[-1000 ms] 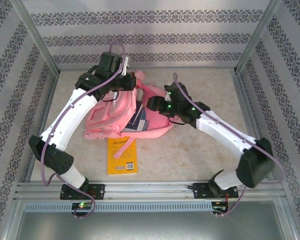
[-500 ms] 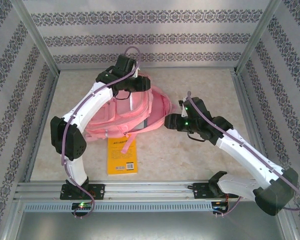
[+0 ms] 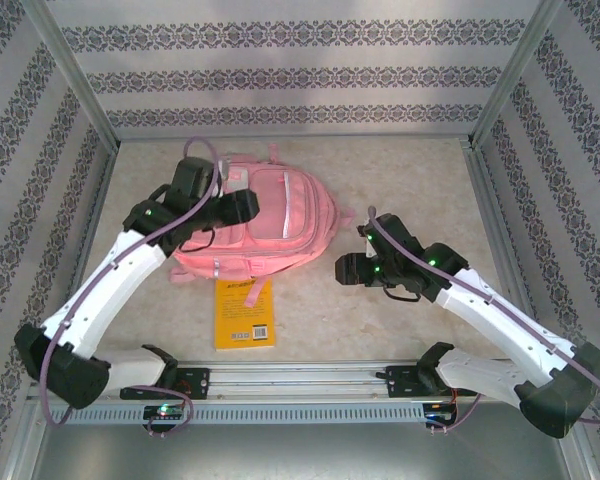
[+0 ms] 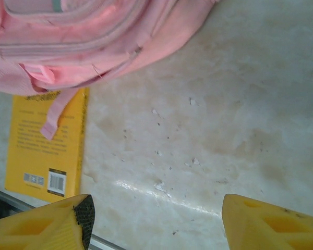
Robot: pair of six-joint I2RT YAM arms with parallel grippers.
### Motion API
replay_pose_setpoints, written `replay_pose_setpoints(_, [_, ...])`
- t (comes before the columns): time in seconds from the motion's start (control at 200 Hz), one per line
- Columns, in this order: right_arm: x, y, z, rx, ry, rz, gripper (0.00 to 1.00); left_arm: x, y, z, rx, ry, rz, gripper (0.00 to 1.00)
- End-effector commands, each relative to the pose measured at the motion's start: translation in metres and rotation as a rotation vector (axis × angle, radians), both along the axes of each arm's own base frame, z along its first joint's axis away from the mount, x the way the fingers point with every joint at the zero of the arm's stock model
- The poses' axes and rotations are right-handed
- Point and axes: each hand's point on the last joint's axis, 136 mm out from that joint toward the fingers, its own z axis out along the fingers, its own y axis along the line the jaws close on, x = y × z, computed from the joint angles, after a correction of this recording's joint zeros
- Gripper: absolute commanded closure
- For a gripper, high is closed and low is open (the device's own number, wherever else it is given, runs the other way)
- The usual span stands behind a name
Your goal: Pack the student bag
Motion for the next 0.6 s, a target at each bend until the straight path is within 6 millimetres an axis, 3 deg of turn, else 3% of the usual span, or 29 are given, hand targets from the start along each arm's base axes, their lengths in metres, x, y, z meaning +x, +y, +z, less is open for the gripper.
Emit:
replay_pose_setpoints(0.0, [-0.008, -0.001, -0.014, -0.051, 0.026, 0.014, 0.33, -0.039, 0.049, -0.066, 0.133, 0.240, 0.213, 0.31])
replay_pose_setpoints(0.12, [-0.010, 0.011, -0.018, -0.042, 0.043, 0.039, 0.33, -0.071, 0.064, -0.103, 0.132, 0.309, 0.276, 0.30])
replay_pose_setpoints(0.255, [-0.012, 0.022, -0.021, -0.022, 0.057, 0.065, 0.33, -0.093, 0.079, -0.143, 0.155, 0.357, 0.317, 0.30])
replay_pose_setpoints(0.37, [-0.016, 0.023, -0.026, -0.008, 0.071, 0.063, 0.33, -0.098, 0.079, -0.172, 0.173, 0.397, 0.302, 0.30])
replay_pose_setpoints(0.595, [-0.028, 0.019, -0.036, 0.016, 0.114, 0.045, 0.35, -0.099, 0.075, -0.207, 0.213, 0.436, 0.226, 0.31])
